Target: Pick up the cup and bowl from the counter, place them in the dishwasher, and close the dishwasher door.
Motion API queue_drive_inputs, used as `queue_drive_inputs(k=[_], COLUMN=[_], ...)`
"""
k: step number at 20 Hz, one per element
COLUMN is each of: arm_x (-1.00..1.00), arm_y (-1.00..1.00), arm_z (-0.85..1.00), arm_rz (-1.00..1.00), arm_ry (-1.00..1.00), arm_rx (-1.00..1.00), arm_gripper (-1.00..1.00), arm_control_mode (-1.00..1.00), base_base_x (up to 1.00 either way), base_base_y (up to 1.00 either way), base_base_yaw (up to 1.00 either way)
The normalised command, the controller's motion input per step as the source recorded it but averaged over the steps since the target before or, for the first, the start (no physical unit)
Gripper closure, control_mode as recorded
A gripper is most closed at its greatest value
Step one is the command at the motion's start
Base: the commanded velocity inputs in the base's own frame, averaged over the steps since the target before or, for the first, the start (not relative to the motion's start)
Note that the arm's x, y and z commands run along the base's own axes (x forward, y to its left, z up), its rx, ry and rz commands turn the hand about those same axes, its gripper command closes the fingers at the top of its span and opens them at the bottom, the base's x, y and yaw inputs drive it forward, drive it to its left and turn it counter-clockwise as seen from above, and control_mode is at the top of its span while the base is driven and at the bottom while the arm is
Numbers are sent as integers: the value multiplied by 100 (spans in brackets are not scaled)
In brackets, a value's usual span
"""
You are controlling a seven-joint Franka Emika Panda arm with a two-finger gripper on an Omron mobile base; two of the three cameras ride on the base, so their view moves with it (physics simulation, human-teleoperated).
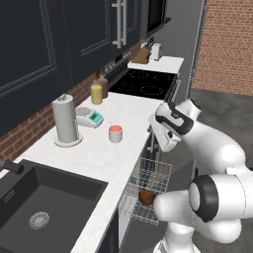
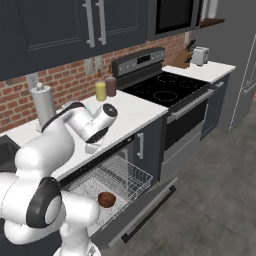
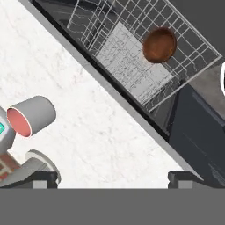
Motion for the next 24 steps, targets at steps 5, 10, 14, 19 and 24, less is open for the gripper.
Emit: queue_drive_inputs(k=[5, 10, 14, 19, 24], arm_x=[75, 48, 23, 16, 24], arm_y=[38, 41, 42, 31, 12], arm_z=[8, 0, 0, -7, -23], arm_rz=[24, 17, 12, 4, 0], arm_ry=[0, -9, -14, -11, -12], arm_rx=[-6, -10, -15, -18, -21], arm_gripper=[-100, -100, -100, -100, -100], arm_control_mode=[-100, -100, -100, -100, -100], base_base_x=[0, 0, 0, 0, 0], base_base_y=[0, 0, 0, 0, 0], base_base_yaw=[0, 0, 0, 0, 0])
